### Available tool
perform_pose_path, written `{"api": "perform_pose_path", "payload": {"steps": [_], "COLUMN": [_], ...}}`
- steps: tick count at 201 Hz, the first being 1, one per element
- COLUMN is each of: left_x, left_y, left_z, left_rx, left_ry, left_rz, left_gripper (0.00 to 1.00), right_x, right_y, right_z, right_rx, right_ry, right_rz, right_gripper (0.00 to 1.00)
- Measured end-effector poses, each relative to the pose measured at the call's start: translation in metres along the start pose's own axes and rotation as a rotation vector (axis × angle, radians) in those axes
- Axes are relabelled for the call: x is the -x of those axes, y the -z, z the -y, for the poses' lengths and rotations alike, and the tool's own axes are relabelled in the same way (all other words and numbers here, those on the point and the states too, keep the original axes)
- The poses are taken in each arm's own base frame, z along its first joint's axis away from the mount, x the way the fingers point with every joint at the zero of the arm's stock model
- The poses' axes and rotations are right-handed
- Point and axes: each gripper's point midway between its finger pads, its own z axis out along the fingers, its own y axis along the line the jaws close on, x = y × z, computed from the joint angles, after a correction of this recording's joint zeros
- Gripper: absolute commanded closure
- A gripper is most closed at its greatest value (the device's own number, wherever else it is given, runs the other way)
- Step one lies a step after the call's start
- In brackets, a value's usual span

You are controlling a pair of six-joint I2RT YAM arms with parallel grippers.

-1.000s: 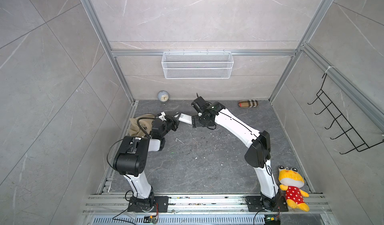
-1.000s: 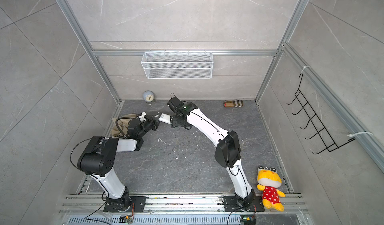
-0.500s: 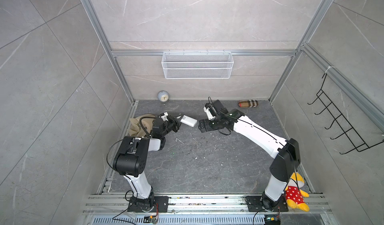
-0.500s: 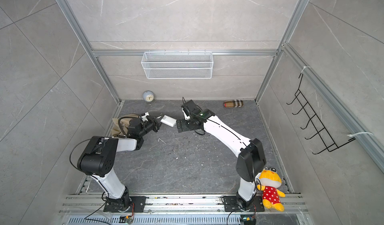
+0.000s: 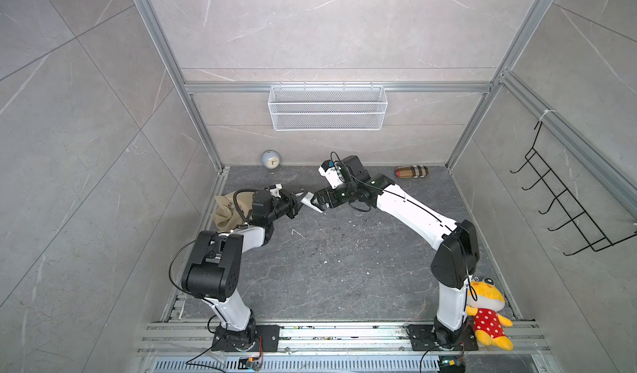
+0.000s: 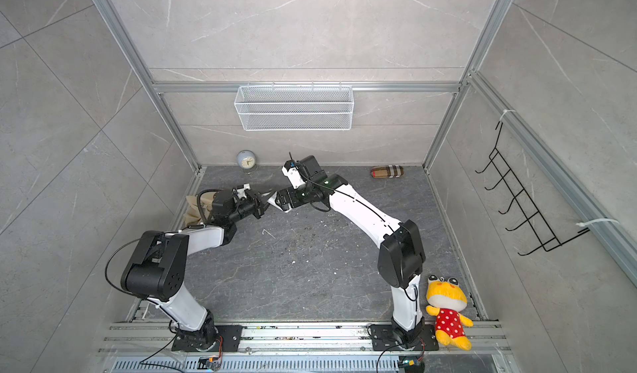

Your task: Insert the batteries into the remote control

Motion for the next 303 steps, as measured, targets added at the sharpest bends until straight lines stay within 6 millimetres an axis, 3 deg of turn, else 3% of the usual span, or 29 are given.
{"api": "perform_pose_path", "payload": {"steps": [51,103,263,283,303], "left_x": [-0.002,-0.004,-0.005,-0.005,-0.005], "left_y": [0.001,0.0,-0.001,-0.001,-0.001], "left_z": [0.008,0.006,0.007,0.006,0.006], "left_rx": [0.004,0.014,0.023,0.025,0.027], "left_ry": [-0.023,-0.014,-0.007,-0.005,-0.005], "left_rz": [-0.008,-0.023,-0.029,-0.028,-0.027], "left_gripper": [1.0,1.0,1.0,0.9,0.74], "right_x": [0.001,-0.002,-0.006,-0.006,-0.006], "right_y": [-0.012,-0.024,-0.03,-0.03,-0.031], "right_z": [-0.003,-0.015,-0.015,-0.015,-0.015], "right_rx": [0.016,0.031,0.009,0.004,0.001], "right_ry": [0.027,0.065,0.083,0.08,0.068], "right_rz": [-0.016,-0.04,-0.069,-0.069,-0.068], "right_gripper": [0.07,0.18,0.45,0.48,0.5]}}
